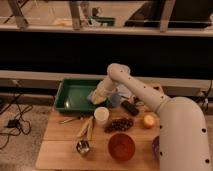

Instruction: Wipe tray with sponge

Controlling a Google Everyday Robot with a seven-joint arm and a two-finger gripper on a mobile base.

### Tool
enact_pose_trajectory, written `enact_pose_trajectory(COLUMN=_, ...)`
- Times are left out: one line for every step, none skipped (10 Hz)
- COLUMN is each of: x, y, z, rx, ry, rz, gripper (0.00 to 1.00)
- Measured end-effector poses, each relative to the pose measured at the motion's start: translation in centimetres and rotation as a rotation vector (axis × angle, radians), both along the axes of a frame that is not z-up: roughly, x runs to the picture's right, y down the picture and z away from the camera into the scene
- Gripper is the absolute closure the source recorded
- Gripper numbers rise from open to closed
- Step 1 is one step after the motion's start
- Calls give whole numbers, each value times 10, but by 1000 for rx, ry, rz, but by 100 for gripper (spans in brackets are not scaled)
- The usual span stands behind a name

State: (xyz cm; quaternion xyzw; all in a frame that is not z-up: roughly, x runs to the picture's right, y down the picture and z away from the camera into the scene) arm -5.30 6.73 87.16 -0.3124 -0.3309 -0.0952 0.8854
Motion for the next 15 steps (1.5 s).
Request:
enact_pose_trajectory(x=5, y=-1, z=4, rx=-4, ry=18, rz=4, gripper=91)
enact_pose_trajectory(x=5, y=-2, z=8, rx=-10, ry=27, rz=0, gripper=91)
enact_pose_trajectory(x=2, y=-5, z=12, rx=-9, ry=29, rz=2, gripper=91)
enact_pose_trajectory(x=-4, y=-7, z=19, rx=-12, ry=30, rz=2, gripper=91)
enact_pose_trajectory(x=-10, y=-8, z=24, rx=-16, ry=26, rz=-6, gripper=91)
enact_pose_trajectory(x=-21, y=-11, z=30, rx=-13, ry=20, rz=-10, gripper=91)
enact_pose_trajectory(x=-39, y=-18, z=38, rx=-10, ry=12, rz=-20, gripper=91)
enact_pose_trajectory(x=-47, y=-24, z=43, rx=-5, ry=9, rz=-24, gripper=91)
enact_pose_trajectory(x=-57, y=-35, z=49, rx=0, ry=7, rz=-35, gripper=91)
enact_pose_trajectory(x=-65, y=-39, z=52, rx=2, ry=4, rz=-43, gripper=91)
enact_pose_trajectory(x=-80, y=-42, z=53, rx=4, ry=-10, rz=-54, gripper=91)
enact_pose_trajectory(x=-94, y=-40, z=55, rx=0, ry=-27, rz=-65, gripper=91)
enact_pose_trajectory(x=-105, y=-37, z=57, rx=-3, ry=-43, rz=-73, gripper=91)
enact_pose_trajectory(x=-118, y=-30, z=59, rx=-9, ry=-69, rz=-84, gripper=91)
enact_pose_trajectory(x=-122, y=-26, z=59, rx=-12, ry=-84, rz=-89, gripper=91)
